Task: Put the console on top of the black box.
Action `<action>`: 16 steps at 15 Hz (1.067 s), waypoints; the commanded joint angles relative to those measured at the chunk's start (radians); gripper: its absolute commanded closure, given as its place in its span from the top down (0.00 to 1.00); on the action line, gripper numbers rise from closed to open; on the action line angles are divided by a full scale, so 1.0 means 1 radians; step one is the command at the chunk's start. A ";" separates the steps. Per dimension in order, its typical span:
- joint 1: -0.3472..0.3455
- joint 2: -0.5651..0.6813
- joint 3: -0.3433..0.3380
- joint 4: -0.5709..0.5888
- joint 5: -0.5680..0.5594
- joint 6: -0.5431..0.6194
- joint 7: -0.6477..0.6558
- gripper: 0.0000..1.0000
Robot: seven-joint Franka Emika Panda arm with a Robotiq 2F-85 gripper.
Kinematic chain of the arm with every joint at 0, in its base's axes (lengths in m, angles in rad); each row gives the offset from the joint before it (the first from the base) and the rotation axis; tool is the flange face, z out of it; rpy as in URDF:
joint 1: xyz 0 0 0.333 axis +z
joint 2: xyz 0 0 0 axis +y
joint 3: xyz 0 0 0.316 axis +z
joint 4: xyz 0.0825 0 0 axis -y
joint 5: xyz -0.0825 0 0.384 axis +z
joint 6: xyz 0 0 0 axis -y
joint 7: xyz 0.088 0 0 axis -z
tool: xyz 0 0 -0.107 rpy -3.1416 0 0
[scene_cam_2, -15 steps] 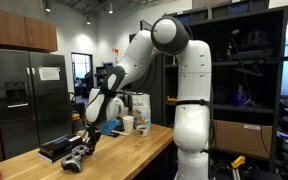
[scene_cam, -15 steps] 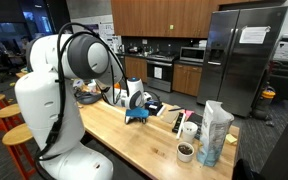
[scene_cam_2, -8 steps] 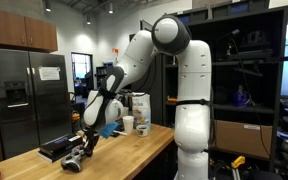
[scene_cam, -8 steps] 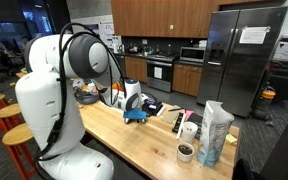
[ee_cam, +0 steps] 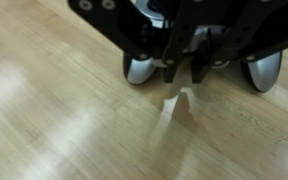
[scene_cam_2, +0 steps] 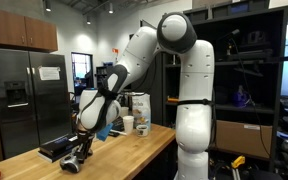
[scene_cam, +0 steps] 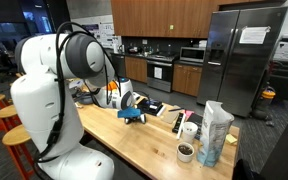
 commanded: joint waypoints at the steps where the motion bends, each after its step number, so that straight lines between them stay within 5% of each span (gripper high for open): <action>1: 0.023 -0.076 0.015 -0.027 0.008 -0.045 0.032 0.56; 8: 0.055 -0.104 0.009 -0.017 0.085 -0.078 0.054 1.00; 16: 0.103 -0.075 0.016 0.007 0.382 -0.067 0.121 1.00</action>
